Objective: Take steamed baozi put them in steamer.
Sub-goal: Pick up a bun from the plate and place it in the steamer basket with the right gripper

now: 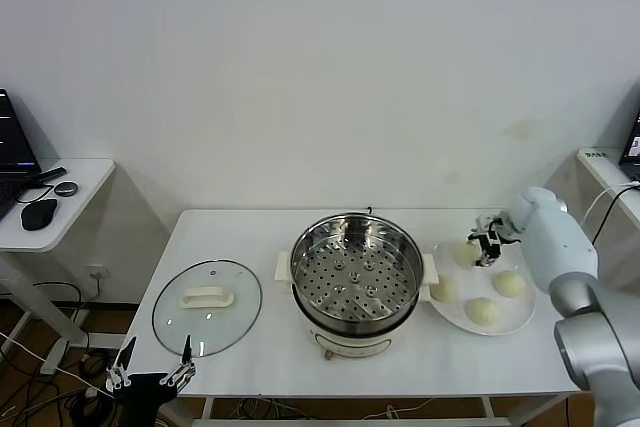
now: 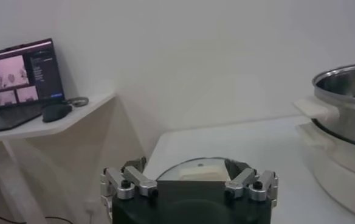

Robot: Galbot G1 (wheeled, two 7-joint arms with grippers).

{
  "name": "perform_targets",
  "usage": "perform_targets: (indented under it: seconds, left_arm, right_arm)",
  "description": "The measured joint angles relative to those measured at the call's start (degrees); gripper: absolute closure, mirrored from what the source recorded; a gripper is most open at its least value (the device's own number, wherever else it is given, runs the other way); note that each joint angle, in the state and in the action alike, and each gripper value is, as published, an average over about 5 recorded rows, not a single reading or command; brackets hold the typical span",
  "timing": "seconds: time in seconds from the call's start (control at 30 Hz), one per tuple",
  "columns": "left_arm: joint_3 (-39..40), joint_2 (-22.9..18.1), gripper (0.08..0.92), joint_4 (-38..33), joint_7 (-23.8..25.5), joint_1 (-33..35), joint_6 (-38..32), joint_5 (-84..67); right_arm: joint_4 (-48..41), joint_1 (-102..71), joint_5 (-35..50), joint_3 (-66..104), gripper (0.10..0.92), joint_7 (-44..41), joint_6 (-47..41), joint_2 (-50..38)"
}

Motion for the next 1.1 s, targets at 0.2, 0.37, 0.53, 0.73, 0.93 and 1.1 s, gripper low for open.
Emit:
perform_targets:
  seconds: [0.2, 0.37, 0.53, 0.73, 0.93, 1.1]
  left_arm:
    - [0.3, 0.2, 0.177, 0.0, 0.1, -0.6, 0.2, 0.0]
    - [0.6, 0.3, 0.177, 0.3, 0.1, -1.3, 0.4, 0.1]
    - [0.9, 0.6, 0.177, 0.4, 0.0, -2.1, 0.5, -0.2]
    - [1.1, 0.6, 0.177, 0.0, 0.0, -2.9, 0.7, -0.6]
    - [1.0, 0.4, 0.177, -0.1, -0.1, -3.4, 0.8, -1.0]
    - [0.8, 0.0, 0.177, 0.0, -0.1, -3.9, 1.0, -1.4]
  right_arm:
    - [3.7, 2.0, 6.0, -2.5, 0.402, -3.4, -0.8, -2.0]
    - [9.5, 5.5, 14.3, -7.6, 0.398, -7.3, -2.1, -3.8]
    - [14.4, 10.8, 23.5, -14.5, 0.397, -11.4, -2.1, -4.0]
    - [15.8, 17.1, 36.2, -22.1, 0.397, -16.1, 3.1, -1.4]
    - [18.8, 21.0, 44.8, -29.5, 0.395, -19.2, 10.8, 1.1]
    - [22.5, 22.2, 47.1, -34.6, 0.392, -20.7, 16.6, 3.1]
